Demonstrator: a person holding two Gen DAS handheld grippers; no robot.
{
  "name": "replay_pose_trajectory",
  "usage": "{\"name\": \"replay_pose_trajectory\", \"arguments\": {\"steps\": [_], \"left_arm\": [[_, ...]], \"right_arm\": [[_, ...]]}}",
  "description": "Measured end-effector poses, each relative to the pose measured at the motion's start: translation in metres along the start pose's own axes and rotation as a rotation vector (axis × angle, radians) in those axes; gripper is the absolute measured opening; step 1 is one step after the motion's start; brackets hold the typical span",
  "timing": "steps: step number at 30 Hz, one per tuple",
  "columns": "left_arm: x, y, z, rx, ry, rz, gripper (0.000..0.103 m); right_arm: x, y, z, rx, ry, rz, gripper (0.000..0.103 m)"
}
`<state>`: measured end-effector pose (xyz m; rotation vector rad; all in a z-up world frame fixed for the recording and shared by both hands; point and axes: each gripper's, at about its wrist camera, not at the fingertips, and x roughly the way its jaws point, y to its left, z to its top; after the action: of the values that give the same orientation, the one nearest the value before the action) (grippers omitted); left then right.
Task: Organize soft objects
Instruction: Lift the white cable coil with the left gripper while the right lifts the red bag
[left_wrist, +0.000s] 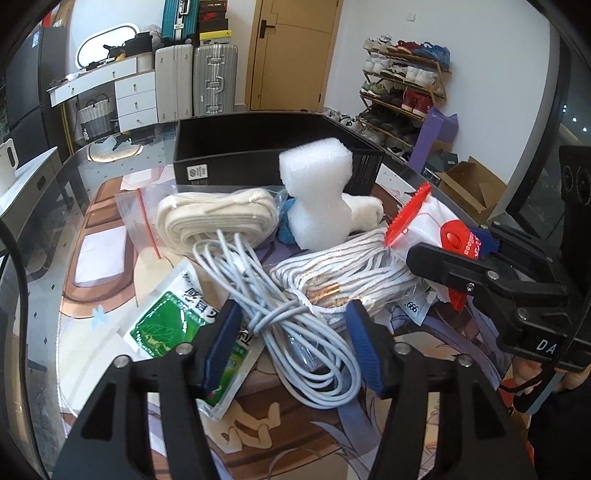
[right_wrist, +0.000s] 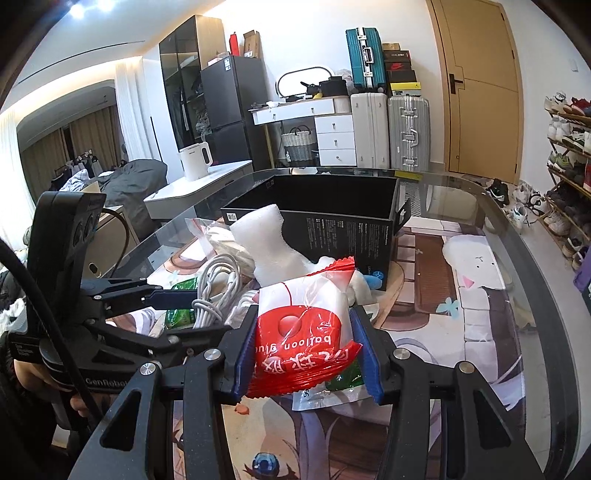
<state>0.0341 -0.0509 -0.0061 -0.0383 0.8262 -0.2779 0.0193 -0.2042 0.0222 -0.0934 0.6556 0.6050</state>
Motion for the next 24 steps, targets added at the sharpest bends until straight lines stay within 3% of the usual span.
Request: {"name": "replay_pose_trajectory", "arguments": {"steps": [6,13,18,24], "left_arm": [[0.005,-0.007,0.001,0.024,0.003,0.02,0.069],[0.002,-0.012,-0.003,0.026,-0.022,0.01,0.052],[-0.007,-0.008,-0.007,0.023,-0.04,0.004,0.033],[-0.011,-0.008,-0.011,0.034,-0.045,-0.003,0.032]], "right_arm": [[-0.001,-0.003,0.0,0.009,-0.006,0.0,0.048],[-0.001,-0.004,0.001,0.014,-0.01,0.001,0.048],[0.0,-0.004,0.001,0.013,-0.012,0.005,0.048],[-0.001,-0.003,0.001,0.015,-0.02,0.007,0.048]]}}
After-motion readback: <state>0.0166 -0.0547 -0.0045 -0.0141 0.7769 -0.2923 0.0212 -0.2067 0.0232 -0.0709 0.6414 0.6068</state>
